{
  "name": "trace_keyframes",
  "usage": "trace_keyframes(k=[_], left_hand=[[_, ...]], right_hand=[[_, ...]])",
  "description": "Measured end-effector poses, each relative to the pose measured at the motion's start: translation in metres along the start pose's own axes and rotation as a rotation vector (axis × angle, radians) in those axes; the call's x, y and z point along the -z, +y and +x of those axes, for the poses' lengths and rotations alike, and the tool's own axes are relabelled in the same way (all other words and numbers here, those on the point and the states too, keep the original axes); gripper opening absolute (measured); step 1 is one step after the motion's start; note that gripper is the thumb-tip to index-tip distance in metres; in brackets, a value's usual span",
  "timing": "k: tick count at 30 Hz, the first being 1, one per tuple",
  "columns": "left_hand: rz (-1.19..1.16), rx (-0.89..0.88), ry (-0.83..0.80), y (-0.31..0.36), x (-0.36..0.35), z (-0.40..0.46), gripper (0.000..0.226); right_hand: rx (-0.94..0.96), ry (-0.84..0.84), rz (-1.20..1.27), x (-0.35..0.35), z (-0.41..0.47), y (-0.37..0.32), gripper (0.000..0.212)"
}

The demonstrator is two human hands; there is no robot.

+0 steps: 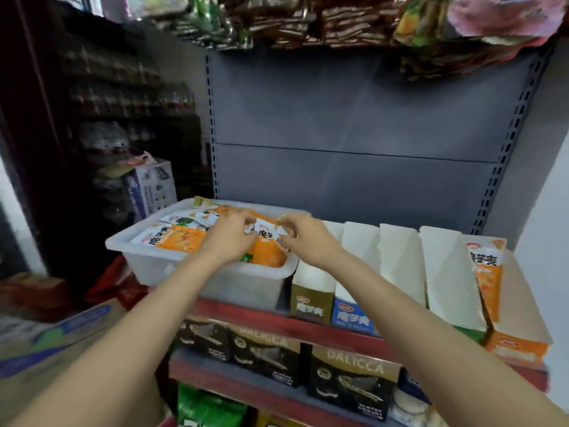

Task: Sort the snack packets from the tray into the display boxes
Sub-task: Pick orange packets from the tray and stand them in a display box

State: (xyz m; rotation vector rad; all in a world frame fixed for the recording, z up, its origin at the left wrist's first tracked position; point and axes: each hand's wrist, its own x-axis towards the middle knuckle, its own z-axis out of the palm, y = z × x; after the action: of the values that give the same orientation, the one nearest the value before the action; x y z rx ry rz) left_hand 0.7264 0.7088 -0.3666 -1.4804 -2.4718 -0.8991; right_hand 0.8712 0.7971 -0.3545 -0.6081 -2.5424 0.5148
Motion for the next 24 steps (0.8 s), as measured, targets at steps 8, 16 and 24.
trace_keyframes(k=[8,16,24], left_hand=[[0.184,0.095,-0.213,-0.061,0.013,0.006,0.066],[0.216,0.114,-0.092,-0.066,0.005,-0.001,0.062],[0.193,0.148,-0.074,-0.063,0.005,-0.002,0.065]], right_hand=[[-0.251,-0.307,-0.152,-0.05,0.052,-0.038,0.032],[-0.175,-0.157,-0.202,-0.068,0.058,-0.035,0.06],[-0.154,-0.221,-0.157,-0.077,0.064,-0.031,0.039]])
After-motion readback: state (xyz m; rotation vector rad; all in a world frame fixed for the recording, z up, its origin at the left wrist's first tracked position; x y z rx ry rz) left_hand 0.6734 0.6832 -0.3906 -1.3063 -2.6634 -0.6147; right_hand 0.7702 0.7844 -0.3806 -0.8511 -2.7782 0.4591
